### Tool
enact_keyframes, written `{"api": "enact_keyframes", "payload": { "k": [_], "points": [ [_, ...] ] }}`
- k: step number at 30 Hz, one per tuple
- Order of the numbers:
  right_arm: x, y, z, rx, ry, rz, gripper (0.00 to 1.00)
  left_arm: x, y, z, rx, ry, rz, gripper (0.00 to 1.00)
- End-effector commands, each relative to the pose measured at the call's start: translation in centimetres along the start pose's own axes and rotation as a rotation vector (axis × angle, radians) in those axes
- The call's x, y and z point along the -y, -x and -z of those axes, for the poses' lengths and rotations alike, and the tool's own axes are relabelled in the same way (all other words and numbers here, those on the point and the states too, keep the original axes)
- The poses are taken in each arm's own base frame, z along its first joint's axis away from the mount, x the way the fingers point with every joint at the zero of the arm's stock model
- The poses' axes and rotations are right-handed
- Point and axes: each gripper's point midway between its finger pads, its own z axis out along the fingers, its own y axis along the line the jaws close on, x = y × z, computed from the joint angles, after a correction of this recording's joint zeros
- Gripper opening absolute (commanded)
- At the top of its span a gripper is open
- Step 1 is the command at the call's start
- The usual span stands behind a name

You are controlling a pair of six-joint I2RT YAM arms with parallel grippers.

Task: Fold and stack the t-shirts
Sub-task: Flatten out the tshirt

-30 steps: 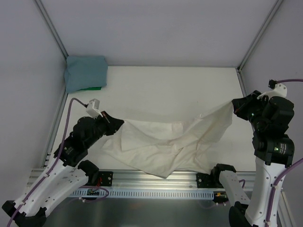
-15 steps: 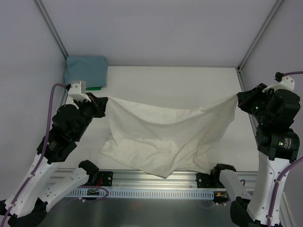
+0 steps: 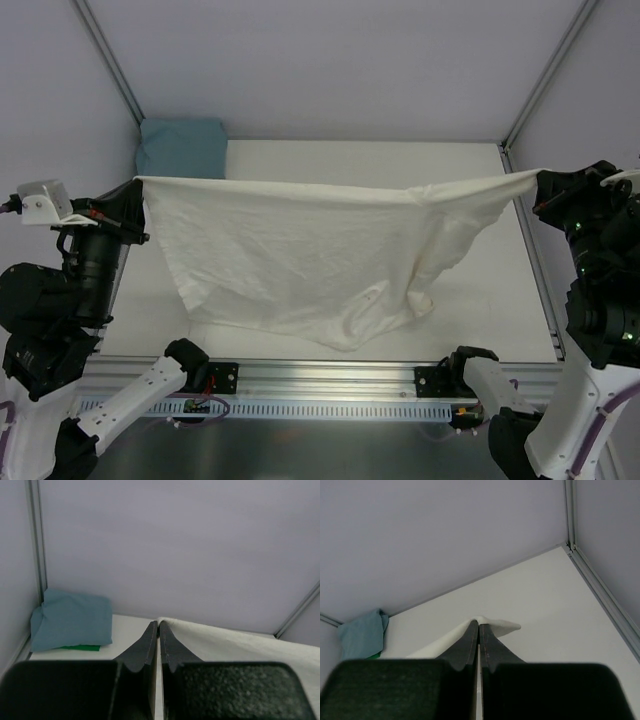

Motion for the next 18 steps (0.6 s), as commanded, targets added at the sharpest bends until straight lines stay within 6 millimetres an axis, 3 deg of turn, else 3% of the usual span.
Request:
{"api": "enact_keyframes", "payload": {
  "k": [1, 5, 7, 14, 17, 18],
  "points": [
    [-0.6, 2.9, 2.6, 0.108, 0.013, 0.011, 0.0, -0.7, 2.2, 1.0, 0.041, 0.013, 0.017, 0.0],
    [-1.8, 3.1, 4.4, 0.122, 0.083, -0.004, 0.0, 0.4, 1.0, 0.9, -0.016, -0.038, 0.013, 0.0],
    [-1.6, 2.1, 3.5, 0.087, 0.077, -0.007, 0.0, 0.8, -0.7, -0.1, -0.072, -0.032, -0.014, 0.0],
    [-1.4, -1.6, -3.7, -0.073, 0.077, -0.035, 0.0, 3.1, -6.7, -3.5, -0.217, -0.051, -0.066, 0.0],
    [-1.7, -3.4, -8.3, -0.15, 0.095, -0.066, 0.0, 4.4, -10.0, -6.3, -0.287, -0.05, -0.108, 0.0],
    [-1.5, -5.0, -10.9, -0.219, 0.092, -0.079, 0.0, 5.3, -11.7, -7.8, -0.327, -0.062, -0.118, 0.0]
  ]
}}
